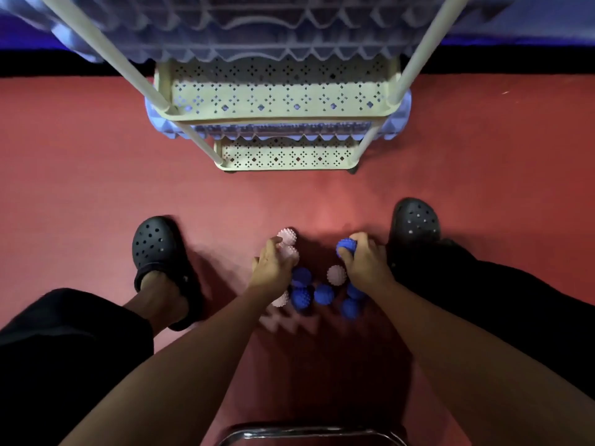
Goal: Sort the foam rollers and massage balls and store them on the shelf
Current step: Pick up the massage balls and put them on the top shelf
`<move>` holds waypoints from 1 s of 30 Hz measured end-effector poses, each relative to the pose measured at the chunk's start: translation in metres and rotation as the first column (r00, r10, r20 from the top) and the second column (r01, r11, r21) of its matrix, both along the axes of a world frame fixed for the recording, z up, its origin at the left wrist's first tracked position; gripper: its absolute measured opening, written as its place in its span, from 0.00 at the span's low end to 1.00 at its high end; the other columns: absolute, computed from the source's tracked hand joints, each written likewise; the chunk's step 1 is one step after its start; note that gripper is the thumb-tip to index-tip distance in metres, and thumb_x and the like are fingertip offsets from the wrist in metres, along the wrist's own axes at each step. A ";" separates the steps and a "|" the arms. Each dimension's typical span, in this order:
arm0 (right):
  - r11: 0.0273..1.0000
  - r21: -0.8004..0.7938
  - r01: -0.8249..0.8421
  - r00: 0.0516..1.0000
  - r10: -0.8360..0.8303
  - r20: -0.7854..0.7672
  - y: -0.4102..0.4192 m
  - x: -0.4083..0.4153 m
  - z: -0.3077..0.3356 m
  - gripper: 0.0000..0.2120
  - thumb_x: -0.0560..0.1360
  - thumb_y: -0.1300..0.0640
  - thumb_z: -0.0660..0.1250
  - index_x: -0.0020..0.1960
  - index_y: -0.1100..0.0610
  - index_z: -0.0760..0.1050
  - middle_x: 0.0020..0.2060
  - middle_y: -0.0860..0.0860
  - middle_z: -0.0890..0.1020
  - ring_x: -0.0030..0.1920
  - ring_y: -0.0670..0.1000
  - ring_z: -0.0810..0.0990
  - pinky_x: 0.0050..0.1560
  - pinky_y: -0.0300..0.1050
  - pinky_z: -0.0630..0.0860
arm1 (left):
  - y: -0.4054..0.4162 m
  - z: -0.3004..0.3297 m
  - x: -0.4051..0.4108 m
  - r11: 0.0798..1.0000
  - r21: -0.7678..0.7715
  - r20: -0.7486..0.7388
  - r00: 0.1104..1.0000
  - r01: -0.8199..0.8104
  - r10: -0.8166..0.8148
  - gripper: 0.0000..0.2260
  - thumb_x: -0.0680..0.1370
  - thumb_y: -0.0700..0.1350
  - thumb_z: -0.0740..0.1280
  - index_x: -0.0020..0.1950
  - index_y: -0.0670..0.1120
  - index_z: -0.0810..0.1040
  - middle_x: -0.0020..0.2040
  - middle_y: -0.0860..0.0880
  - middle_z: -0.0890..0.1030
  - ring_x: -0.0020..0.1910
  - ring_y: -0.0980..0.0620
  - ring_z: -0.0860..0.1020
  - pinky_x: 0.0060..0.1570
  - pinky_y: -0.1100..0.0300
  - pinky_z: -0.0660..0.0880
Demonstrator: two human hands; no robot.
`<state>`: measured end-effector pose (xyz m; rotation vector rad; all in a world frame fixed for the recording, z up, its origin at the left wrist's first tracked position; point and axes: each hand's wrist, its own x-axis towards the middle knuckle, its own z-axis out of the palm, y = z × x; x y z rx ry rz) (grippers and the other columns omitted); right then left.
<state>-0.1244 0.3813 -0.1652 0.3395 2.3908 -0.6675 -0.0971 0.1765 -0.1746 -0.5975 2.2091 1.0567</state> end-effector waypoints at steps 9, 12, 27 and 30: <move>0.975 -0.212 -0.071 0.994 0.052 -0.096 -0.026 -0.020 0.176 0.13 0.83 0.52 0.55 0.63 0.48 0.74 0.58 0.54 0.81 0.59 0.58 0.78 0.57 0.46 0.71 | -0.020 0.174 -0.020 0.974 0.199 -0.068 0.990 -0.104 0.120 0.20 0.82 0.63 0.57 0.42 0.49 0.72 0.31 0.50 0.74 0.32 0.48 0.72 0.41 0.53 0.70; 0.958 -0.278 -0.067 0.989 0.028 -0.144 -0.038 -0.023 0.237 0.13 0.84 0.51 0.52 0.60 0.49 0.73 0.54 0.55 0.79 0.57 0.60 0.78 0.57 0.47 0.70 | -0.030 0.246 -0.020 0.963 0.247 -0.156 0.977 -0.106 0.147 0.21 0.83 0.61 0.56 0.41 0.46 0.70 0.29 0.47 0.73 0.24 0.51 0.68 0.27 0.62 0.65; 0.897 -0.232 -0.377 0.747 0.146 -0.649 -0.071 -0.044 0.556 0.18 0.82 0.37 0.55 0.66 0.46 0.62 0.56 0.59 0.77 0.48 0.59 0.78 0.45 0.50 0.73 | -0.071 0.572 -0.021 0.971 0.212 -0.736 0.672 0.113 0.083 0.21 0.84 0.59 0.56 0.44 0.43 0.71 0.36 0.44 0.71 0.32 0.49 0.67 0.28 0.60 0.64; 0.904 -0.213 -0.371 0.668 0.101 -0.737 -0.070 -0.053 0.624 0.21 0.81 0.37 0.56 0.68 0.48 0.61 0.63 0.58 0.71 0.56 0.58 0.76 0.55 0.52 0.73 | -0.075 0.633 -0.031 0.961 0.215 -0.814 0.576 0.172 0.079 0.17 0.85 0.57 0.56 0.45 0.46 0.70 0.37 0.47 0.71 0.32 0.49 0.66 0.29 0.60 0.65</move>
